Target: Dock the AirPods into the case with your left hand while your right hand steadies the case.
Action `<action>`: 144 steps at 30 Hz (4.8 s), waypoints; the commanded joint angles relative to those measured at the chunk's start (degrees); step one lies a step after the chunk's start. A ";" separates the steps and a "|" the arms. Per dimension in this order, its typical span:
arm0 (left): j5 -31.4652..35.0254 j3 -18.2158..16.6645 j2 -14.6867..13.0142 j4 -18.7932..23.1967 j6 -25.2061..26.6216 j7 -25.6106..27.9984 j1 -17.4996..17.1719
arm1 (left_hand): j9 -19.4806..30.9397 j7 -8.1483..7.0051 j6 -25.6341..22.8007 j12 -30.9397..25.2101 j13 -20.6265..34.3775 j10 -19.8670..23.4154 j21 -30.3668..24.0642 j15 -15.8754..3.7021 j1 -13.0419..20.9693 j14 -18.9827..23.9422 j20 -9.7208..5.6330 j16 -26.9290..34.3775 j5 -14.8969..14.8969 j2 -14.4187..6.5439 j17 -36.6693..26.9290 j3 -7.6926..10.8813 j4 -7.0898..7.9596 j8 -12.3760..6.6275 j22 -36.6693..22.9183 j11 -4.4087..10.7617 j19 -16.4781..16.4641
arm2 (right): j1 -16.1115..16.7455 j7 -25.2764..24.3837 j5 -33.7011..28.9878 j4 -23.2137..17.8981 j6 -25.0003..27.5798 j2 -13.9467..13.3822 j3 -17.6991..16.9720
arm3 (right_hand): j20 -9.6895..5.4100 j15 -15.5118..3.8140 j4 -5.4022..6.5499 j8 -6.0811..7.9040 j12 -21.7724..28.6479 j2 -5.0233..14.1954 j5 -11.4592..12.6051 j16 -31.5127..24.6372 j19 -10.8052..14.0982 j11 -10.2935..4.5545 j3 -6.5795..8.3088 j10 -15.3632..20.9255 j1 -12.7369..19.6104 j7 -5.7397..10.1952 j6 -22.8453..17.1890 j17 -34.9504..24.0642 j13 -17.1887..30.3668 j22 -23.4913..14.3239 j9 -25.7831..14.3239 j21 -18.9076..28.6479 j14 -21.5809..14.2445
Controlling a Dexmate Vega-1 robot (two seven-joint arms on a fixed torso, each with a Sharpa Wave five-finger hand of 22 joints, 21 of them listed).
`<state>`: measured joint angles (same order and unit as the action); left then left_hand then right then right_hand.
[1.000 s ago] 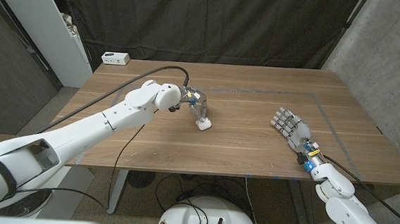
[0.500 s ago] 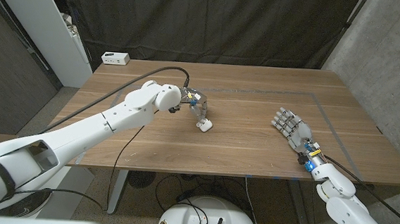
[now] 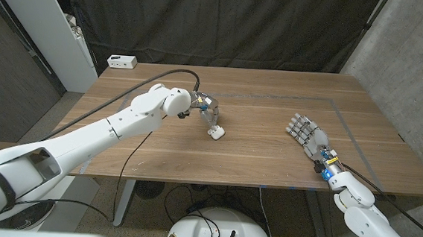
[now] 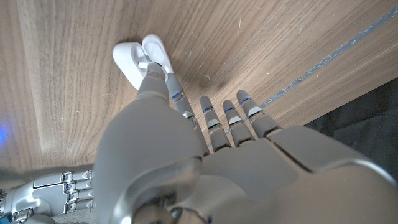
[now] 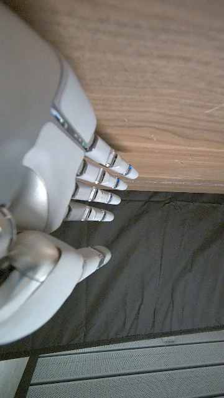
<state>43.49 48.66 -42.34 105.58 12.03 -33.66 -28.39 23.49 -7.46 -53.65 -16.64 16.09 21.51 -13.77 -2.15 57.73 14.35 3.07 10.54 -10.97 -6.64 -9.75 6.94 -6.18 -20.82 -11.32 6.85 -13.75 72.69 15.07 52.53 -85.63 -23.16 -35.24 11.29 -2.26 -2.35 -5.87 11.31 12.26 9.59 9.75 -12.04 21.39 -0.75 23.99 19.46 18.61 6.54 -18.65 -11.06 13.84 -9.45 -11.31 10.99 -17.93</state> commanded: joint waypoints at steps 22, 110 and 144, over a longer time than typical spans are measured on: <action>0.59 0.09 -0.25 0.57 -0.27 -1.55 0.06 | -0.15 -0.19 -0.52 0.25 0.25 0.33 -0.25 -6.56 0.06 0.43 0.12 -0.02 0.22 -0.52 -0.04 0.16 -0.44 0.13 -0.25 -0.28 -0.25 | -0.12 -0.39 -0.28 0.73 -0.72 1.12 0.47 | 0.25 -3.85 0.13 0.40 0.00 -0.24 0.31 -0.18 0.14 0.14 0.27 0.20 -0.73 -0.09 -0.51 -0.27 0.12 -0.26 -0.31 -0.07 -0.51; 4.67 -0.27 -0.88 4.58 2.18 -2.24 -4.03 | 0.53 0.53 -0.89 0.69 0.55 0.58 -0.40 -6.66 -0.19 0.36 0.01 0.01 0.63 -0.44 -0.05 0.19 -1.23 0.51 -0.35 -0.16 -0.20 | -13.42 -15.86 -67.96 -14.65 7.05 -17.19 19.02 | -1.12 -8.60 0.12 1.03 -0.82 0.60 0.63 0.60 -12.79 -8.25 1.69 -7.80 3.08 3.61 -22.38 -0.50 -0.32 -0.23 0.08 -0.59 17.05; 5.78 0.61 0.57 4.09 1.07 -3.48 -2.94 | 0.64 0.63 -0.78 0.74 0.65 0.89 -0.40 -6.93 -0.22 0.46 -0.05 0.01 0.69 -0.49 -0.04 0.35 -1.42 0.85 -0.37 -0.11 -0.04 | -25.25 -13.15 -74.24 -1.91 -0.20 -10.11 27.76 | -2.61 -9.34 0.11 -0.82 -1.54 0.75 0.67 0.49 -16.57 -8.82 2.62 -13.25 3.75 5.45 -19.23 -0.50 -0.66 -0.22 0.80 -0.78 19.21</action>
<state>48.40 49.04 -42.09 108.76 12.53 -36.54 -31.25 23.75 -6.83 -53.98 -16.12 16.64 22.01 -13.77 -2.15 57.40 14.33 3.07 10.54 -10.29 -6.73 -9.59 7.27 -7.30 -19.61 -11.60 6.76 -13.75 49.87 1.91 -20.39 -90.64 -21.74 -47.14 37.06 -2.26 -1.73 -5.99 10.37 10.80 10.04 10.41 -11.32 5.21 -9.32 26.18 6.87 22.08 11.54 -37.55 -11.46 13.02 -9.60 -10.38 10.32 0.71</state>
